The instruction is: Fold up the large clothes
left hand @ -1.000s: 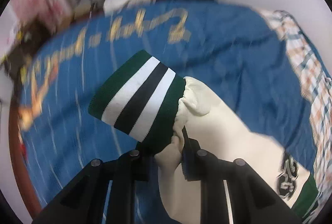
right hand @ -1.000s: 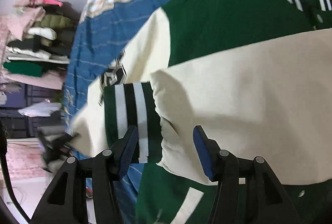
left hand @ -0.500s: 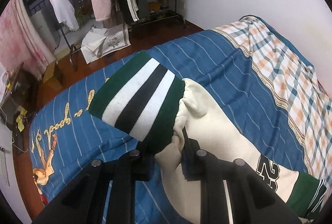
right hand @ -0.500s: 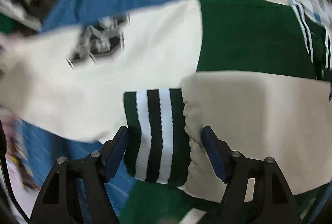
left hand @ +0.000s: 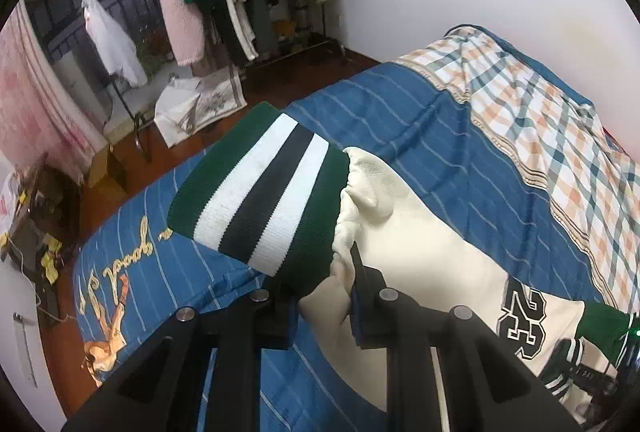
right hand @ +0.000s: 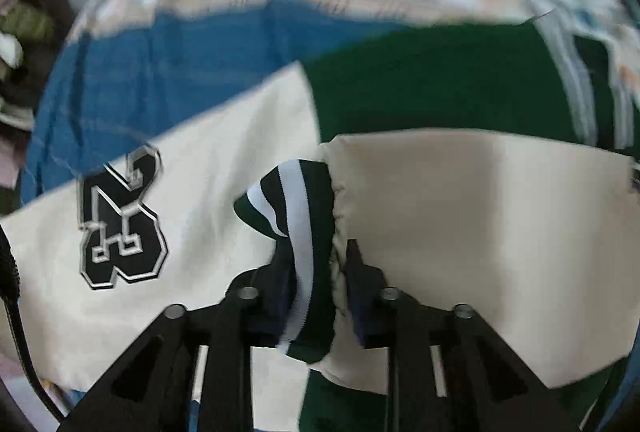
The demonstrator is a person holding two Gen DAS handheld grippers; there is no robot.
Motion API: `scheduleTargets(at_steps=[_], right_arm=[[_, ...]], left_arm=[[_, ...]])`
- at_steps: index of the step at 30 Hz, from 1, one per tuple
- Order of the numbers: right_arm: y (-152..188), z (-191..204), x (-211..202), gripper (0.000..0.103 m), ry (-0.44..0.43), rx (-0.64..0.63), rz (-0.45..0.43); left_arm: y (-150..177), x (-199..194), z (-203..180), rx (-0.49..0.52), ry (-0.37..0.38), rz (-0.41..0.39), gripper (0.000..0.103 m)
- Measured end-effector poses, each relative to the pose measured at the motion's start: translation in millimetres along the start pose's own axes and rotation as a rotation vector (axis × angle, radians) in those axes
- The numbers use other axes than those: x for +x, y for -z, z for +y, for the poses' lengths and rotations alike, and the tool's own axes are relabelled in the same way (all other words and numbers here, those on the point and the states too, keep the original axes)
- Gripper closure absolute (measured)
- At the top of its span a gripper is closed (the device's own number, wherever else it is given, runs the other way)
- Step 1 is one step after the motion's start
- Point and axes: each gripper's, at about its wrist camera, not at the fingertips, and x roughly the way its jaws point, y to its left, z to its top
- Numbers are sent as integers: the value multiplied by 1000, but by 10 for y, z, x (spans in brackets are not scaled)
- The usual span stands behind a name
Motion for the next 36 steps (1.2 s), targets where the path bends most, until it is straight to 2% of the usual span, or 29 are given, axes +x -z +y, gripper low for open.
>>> scheduleTargets(at_steps=[2, 3, 4, 5, 6, 8, 10, 12, 17, 21, 27, 33, 36], right_arm=[[12, -83, -109, 52, -73, -4, -2], [56, -157, -216, 40, -96, 0, -22], [118, -258, -373, 33, -96, 5, -51], [161, -333, -496, 20, -86, 5, -76], [235, -439, -651, 18, -57, 1, -108], [397, -666, -875, 18, 48, -1, -143], [479, -878, -954, 18, 96, 25, -150], [485, -908, -903, 17, 132, 40, -135], [634, -1316, -806, 17, 181, 121, -118], [673, -1546, -779, 17, 181, 183, -133], [848, -2391, -943, 17, 175, 327, -154], [1296, -3741, -1104, 17, 195, 551, -141], [1607, -4380, -1206, 17, 221, 654, -132]], left_arm=[[-20, -102, -77, 17, 1, -25, 87], [-36, -175, -142, 30, 1, -44, 87], [-42, -232, -197, 44, -2, -59, 87], [-50, -298, -270, 62, -6, -77, 87], [-54, -371, -360, 87, -15, -96, 87], [-37, -549, -594, 151, -26, -144, 87], [10, -720, -816, 212, -18, -185, 87], [82, -919, -1068, 276, 8, -226, 87], [349, -1436, -1801, 410, 135, -270, 87], [632, -1732, -2363, 485, 244, -244, 87], [1259, -2106, -3237, 588, 420, -150, 87], [2317, -2378, -4356, 731, 592, -25, 87], [2819, -2408, -4735, 788, 621, 22, 87]])
